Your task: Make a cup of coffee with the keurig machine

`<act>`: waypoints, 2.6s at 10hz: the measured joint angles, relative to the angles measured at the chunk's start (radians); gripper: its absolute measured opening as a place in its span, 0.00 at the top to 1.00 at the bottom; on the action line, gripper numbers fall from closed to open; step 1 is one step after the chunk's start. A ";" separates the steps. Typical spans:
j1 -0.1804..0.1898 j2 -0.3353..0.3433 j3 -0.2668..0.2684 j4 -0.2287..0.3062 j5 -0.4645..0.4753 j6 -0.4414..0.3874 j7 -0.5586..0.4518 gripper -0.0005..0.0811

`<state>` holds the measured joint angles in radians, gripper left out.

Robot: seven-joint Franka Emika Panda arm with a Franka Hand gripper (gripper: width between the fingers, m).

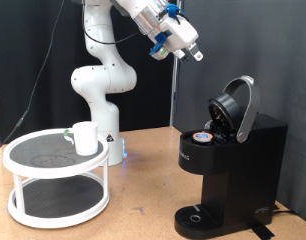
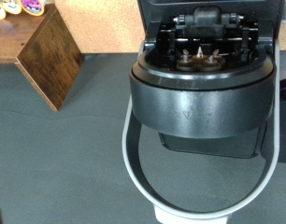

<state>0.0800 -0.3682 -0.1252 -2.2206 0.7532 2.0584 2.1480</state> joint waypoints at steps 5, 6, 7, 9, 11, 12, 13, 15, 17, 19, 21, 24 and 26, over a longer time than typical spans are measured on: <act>0.063 0.020 0.036 0.052 0.204 0.019 -0.016 0.09; 0.072 0.036 0.054 0.073 0.203 0.012 0.009 0.09; 0.077 0.052 0.077 0.092 0.199 0.012 0.031 0.09; 0.083 0.084 0.128 0.127 0.186 0.034 0.082 0.09; 0.081 0.112 0.181 0.154 0.131 0.100 0.151 0.09; 0.081 0.112 0.179 0.153 0.140 0.096 0.144 0.09; 0.081 0.112 0.178 0.152 0.151 0.095 0.141 0.09; 0.086 0.123 0.193 0.159 0.163 0.110 0.142 0.09; 0.095 0.156 0.229 0.183 0.163 0.131 0.150 0.09; 0.105 0.181 0.267 0.202 0.159 0.152 0.153 0.09; 0.108 0.183 0.290 0.206 0.158 0.152 0.154 0.09; 0.107 0.181 0.297 0.204 0.108 0.152 0.180 0.26; 0.107 0.184 0.297 0.198 0.073 0.146 0.220 0.59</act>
<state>0.1866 -0.1846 0.1713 -2.0221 0.8264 2.2040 2.3680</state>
